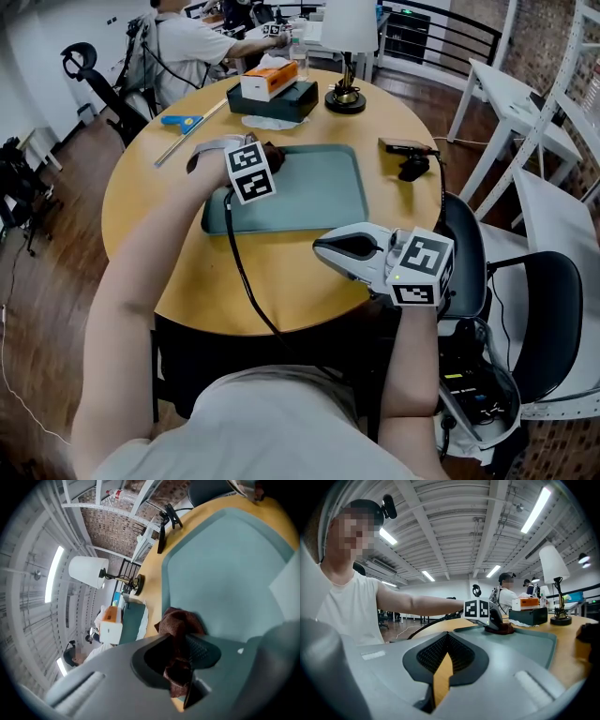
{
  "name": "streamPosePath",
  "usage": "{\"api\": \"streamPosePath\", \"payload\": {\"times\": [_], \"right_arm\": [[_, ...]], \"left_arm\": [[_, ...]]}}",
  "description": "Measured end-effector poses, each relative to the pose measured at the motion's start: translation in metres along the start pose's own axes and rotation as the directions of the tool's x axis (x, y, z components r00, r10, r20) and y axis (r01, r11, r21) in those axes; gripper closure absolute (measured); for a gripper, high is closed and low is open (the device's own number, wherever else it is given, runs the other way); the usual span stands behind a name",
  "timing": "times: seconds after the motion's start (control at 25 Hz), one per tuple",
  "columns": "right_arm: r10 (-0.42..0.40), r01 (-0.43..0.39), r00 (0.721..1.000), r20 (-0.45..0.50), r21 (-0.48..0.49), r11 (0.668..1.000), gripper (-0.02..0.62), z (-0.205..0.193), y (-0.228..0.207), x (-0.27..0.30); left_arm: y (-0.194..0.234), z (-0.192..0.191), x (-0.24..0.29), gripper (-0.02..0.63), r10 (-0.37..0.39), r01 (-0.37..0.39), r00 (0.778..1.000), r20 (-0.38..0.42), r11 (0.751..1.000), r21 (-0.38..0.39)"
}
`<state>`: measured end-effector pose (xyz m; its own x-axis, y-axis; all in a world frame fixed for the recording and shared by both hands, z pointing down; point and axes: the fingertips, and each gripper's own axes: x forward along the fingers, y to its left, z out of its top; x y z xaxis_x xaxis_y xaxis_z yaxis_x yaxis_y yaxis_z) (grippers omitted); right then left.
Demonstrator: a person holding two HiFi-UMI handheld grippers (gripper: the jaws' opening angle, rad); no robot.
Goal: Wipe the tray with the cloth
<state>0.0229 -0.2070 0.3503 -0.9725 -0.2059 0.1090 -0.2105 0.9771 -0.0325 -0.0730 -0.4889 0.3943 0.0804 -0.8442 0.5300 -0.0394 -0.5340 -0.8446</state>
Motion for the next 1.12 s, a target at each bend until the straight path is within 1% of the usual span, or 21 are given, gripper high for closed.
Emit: {"api": "streamPosePath", "payload": {"times": [0.12,0.32,0.64,0.76,1.0,1.12], "right_arm": [[-0.001,0.001,1.0,-0.002,0.002,1.0,0.594,0.001,0.0,0.0],[0.006,-0.006,1.0,-0.005,0.001,1.0,0.594,0.001,0.001,0.003],[0.006,-0.006,1.0,-0.003,-0.002,1.0,0.594,0.001,0.002,0.002],[0.006,-0.006,1.0,-0.003,-0.004,1.0,0.594,0.002,0.001,0.002],[0.005,-0.005,1.0,-0.003,-0.003,1.0,0.594,0.001,0.001,0.003],[0.005,-0.005,1.0,-0.006,-0.003,1.0,0.594,0.0,0.001,0.003]], "left_arm": [[-0.002,0.025,0.0,0.515,-0.025,0.025,0.999,0.035,1.0,-0.002],[-0.007,0.069,0.0,0.514,-0.059,0.058,0.995,0.081,0.998,0.019],[-0.009,0.135,0.004,0.514,-0.074,0.064,0.989,0.126,0.994,0.083],[-0.009,0.152,0.006,0.514,-0.072,0.057,0.988,0.14,0.993,0.106],[-0.012,0.172,0.008,0.514,-0.078,0.059,0.984,0.161,0.991,0.121],[-0.021,0.178,-0.007,0.514,-0.127,0.103,0.974,0.185,0.986,0.134]]}}
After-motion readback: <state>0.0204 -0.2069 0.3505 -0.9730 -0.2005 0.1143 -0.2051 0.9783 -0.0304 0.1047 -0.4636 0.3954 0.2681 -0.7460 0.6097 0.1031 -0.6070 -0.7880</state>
